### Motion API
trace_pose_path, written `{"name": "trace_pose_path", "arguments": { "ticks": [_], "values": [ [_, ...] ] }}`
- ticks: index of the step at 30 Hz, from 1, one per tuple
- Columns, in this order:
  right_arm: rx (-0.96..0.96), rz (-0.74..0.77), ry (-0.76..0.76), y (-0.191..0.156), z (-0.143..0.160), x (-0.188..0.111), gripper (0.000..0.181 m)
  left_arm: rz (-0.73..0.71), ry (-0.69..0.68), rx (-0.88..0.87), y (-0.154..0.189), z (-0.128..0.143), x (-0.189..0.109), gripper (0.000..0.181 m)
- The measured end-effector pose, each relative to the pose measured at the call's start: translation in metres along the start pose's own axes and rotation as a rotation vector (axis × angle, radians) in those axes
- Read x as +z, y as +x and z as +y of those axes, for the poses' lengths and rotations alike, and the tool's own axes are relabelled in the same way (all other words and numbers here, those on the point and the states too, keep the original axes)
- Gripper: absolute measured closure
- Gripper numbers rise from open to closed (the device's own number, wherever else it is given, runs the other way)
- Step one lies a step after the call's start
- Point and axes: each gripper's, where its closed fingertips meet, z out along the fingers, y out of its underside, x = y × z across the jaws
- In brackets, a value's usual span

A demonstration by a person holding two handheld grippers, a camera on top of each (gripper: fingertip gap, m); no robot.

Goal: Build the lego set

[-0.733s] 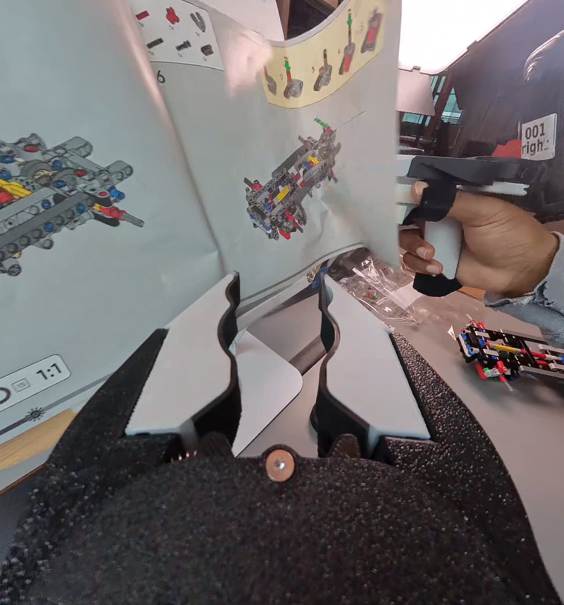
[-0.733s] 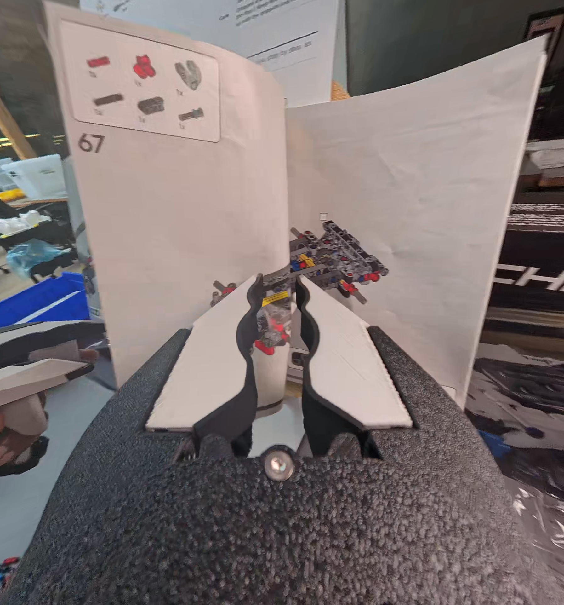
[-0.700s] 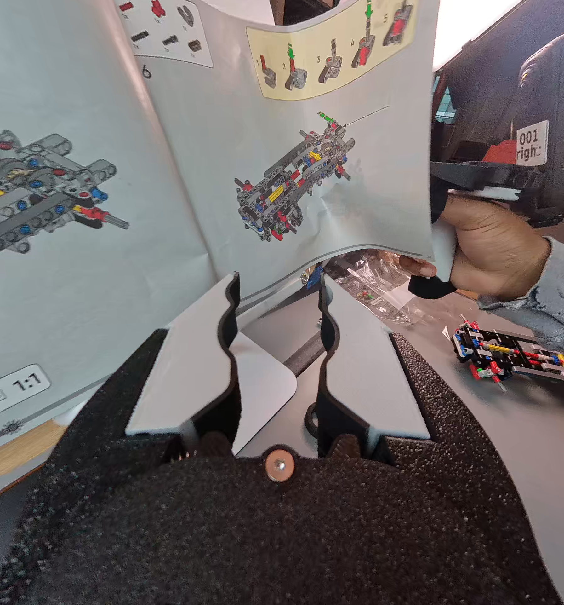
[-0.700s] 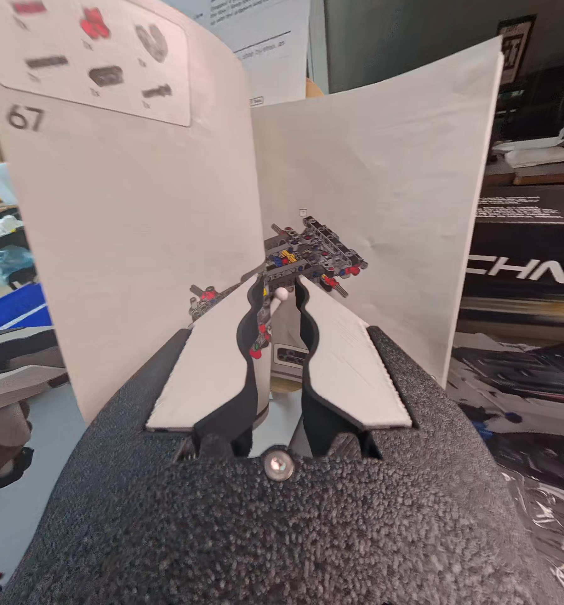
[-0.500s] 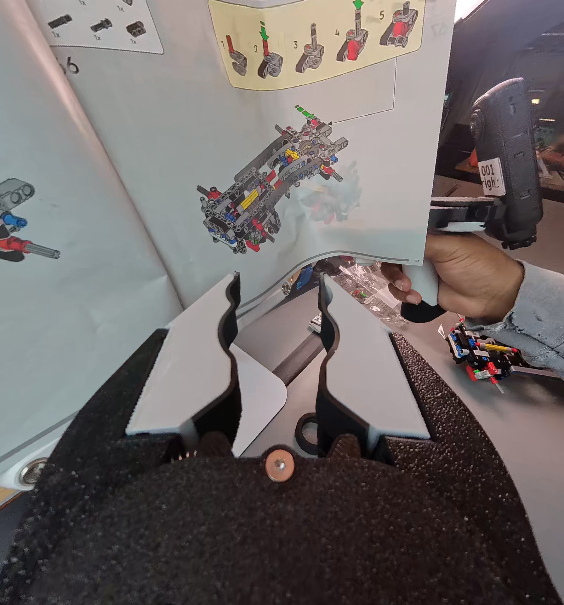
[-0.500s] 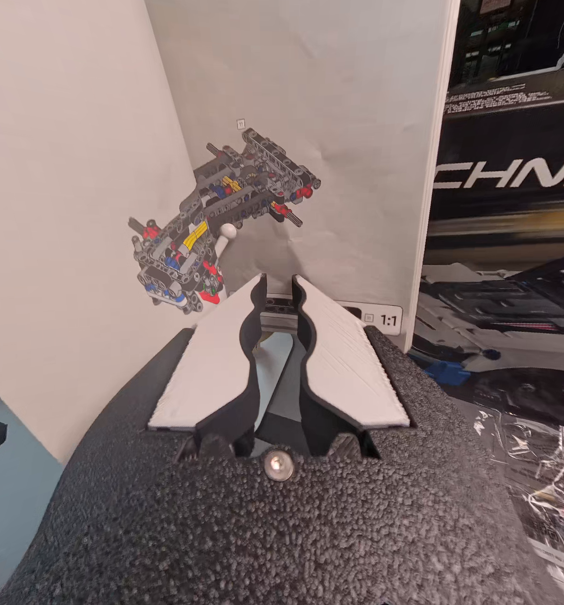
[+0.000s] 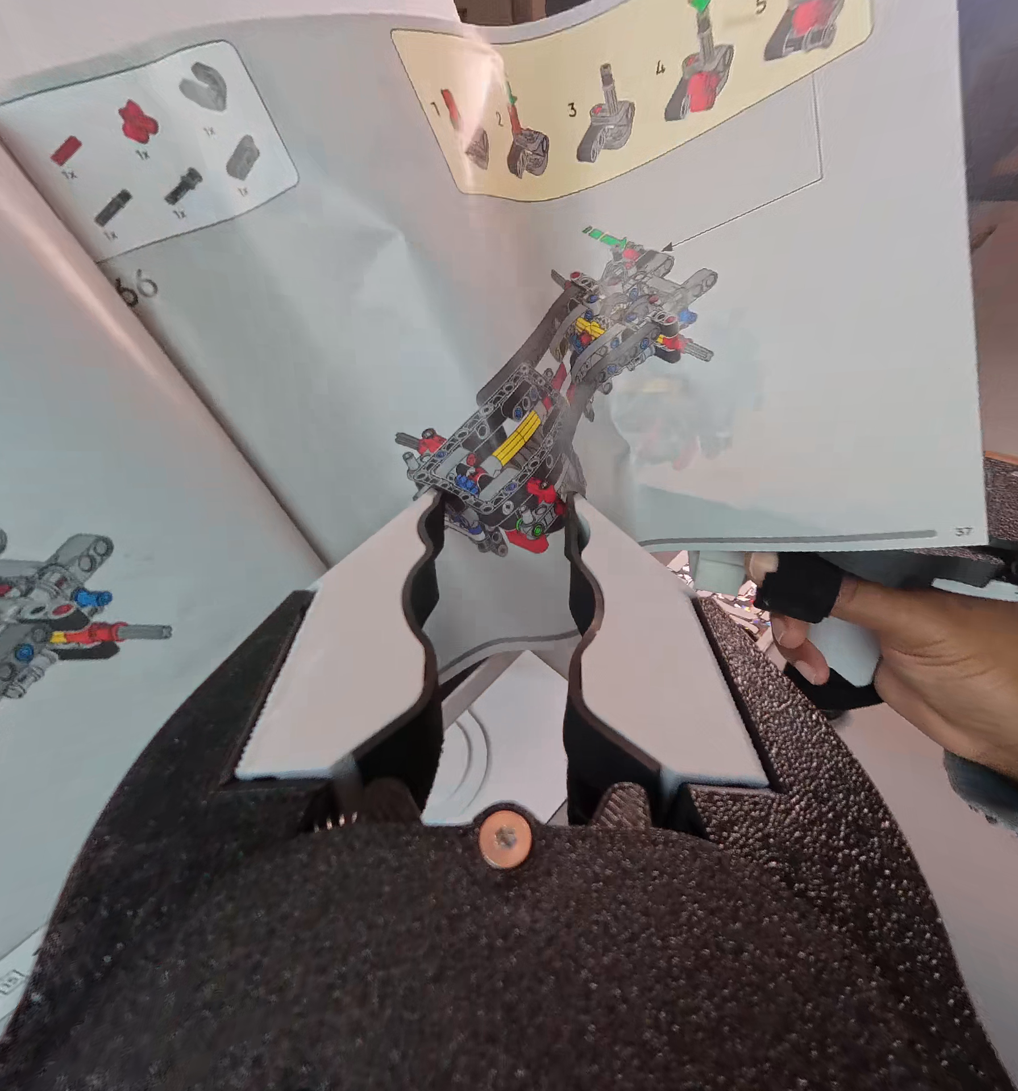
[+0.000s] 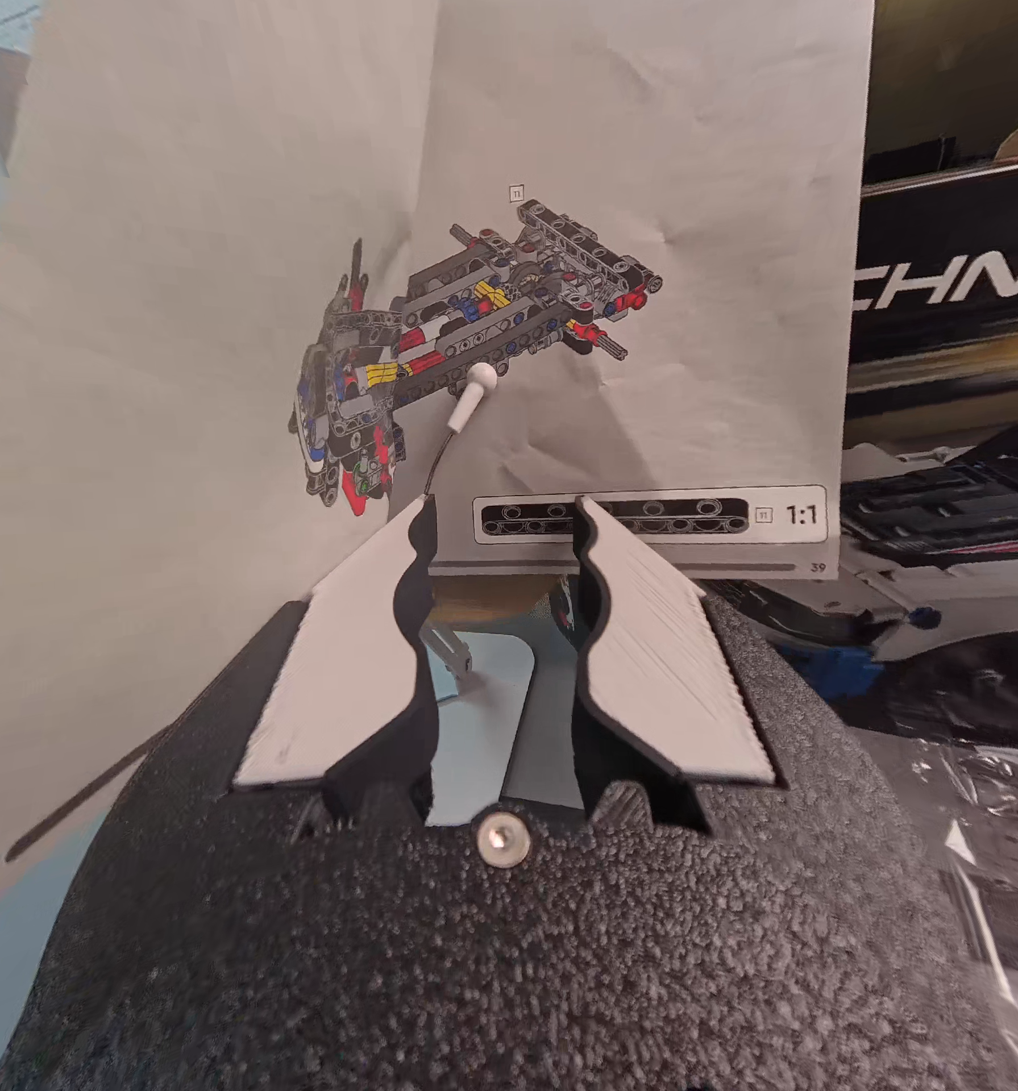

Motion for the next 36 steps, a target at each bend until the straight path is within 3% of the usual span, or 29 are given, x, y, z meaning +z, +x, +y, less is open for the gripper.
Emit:
{"name": "trace_pose_path", "arguments": {
  "ticks": [1, 4, 10, 14, 21, 30, 36],
  "values": [
    [0.043, -0.006, 0.005, 0.000, 0.004, -0.001, 0.133, -0.016, -0.020, 0.022, -0.001, -0.001, 0.004, 0.141],
    [0.126, -0.086, 0.035, -0.012, 0.013, -0.005, 0.135, -0.058, -0.067, 0.049, -0.005, 0.001, 0.015, 0.141],
    [0.028, -0.169, 0.050, -0.035, 0.015, -0.003, 0.136, -0.095, -0.068, 0.071, -0.010, 0.001, 0.021, 0.144],
    [0.054, -0.087, 0.026, -0.022, 0.015, 0.006, 0.157, -0.100, -0.045, 0.066, -0.012, 0.001, 0.020, 0.148],
    [0.201, -0.150, 0.053, -0.026, 0.019, 0.001, 0.178, -0.092, -0.038, 0.080, -0.011, 0.002, 0.018, 0.148],
    [0.911, -0.269, 0.139, -0.020, 0.030, -0.004, 0.181, -0.172, -0.022, 0.100, -0.018, 0.004, 0.022, 0.157],
    [1.207, -0.258, 0.224, -0.020, 0.046, -0.008, 0.181, -0.240, -0.018, 0.117, -0.025, 0.005, 0.025, 0.167]
  ]
}}
